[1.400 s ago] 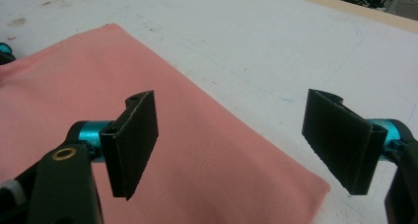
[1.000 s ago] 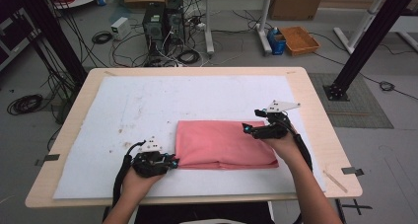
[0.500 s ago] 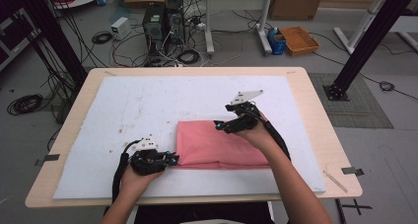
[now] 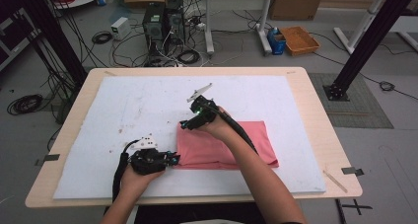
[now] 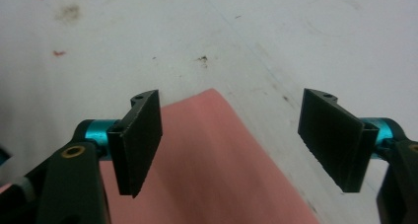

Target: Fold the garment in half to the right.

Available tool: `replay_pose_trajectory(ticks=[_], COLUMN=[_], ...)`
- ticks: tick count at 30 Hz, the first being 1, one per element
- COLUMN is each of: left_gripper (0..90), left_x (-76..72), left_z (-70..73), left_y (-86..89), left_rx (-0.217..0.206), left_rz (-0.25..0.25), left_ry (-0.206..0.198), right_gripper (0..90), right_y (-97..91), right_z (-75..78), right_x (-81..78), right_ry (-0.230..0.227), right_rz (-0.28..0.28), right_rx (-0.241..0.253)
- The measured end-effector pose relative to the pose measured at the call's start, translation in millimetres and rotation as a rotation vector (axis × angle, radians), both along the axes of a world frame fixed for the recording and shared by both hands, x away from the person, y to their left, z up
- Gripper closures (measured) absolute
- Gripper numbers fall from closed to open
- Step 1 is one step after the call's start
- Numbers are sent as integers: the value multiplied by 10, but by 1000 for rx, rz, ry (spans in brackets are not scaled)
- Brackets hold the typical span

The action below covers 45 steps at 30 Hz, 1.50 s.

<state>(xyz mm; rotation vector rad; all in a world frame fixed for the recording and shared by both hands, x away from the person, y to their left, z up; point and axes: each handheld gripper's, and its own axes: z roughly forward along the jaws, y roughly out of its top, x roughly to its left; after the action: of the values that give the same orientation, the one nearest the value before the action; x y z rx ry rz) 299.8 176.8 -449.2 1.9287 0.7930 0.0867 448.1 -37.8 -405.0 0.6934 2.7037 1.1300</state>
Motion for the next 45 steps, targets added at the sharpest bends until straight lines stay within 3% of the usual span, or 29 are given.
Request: replay_pose_trajectory(ticks=[5, 8, 10, 11, 14, 18, 22, 29, 36, 45], left_gripper=[810, 810, 810, 810, 810, 812, 813, 816, 818, 818], left_x=[-1, 4, 7, 9, 11, 6, 6, 3, 3, 107], left_z=[6, -1, -8, -13, -19, -13, 2, 43, 117, 294], left_y=[11, 14, 21, 20, 30, 71, 146, 124, -3, -262], left_rx=[-6, -3, 0, -3, 2, -5, -36, -76, -114, -150], left_rz=[-5, -6, -4, -2, 1, 10, 19, -11, -67, -139], left_ry=[-1, 1, 4, 8, 7, 4, 4, -20, -39, -56], right_gripper=[362, 522, 605, 726, 824, 859, 861, 861, 860, 860], right_y=[237, 317, 348, 348, 363, 398, 388, 276, 141, -233], right_z=[-173, -277, -295, -286, -267, -244, -149, -2, 95, 238], right_x=[75, 85, 54, 52, 25, 5, 3, -10, -74, -139], right_ry=[51, 90, 65, 68, 59, 33, -7, -10, -27, -44], right_rz=[2, 28, 32, 44, 74, 70, 60, 56, 64, 33], right_rx=[-31, -66, -98, -97, -107, -114, -66, -2, 47, 117])
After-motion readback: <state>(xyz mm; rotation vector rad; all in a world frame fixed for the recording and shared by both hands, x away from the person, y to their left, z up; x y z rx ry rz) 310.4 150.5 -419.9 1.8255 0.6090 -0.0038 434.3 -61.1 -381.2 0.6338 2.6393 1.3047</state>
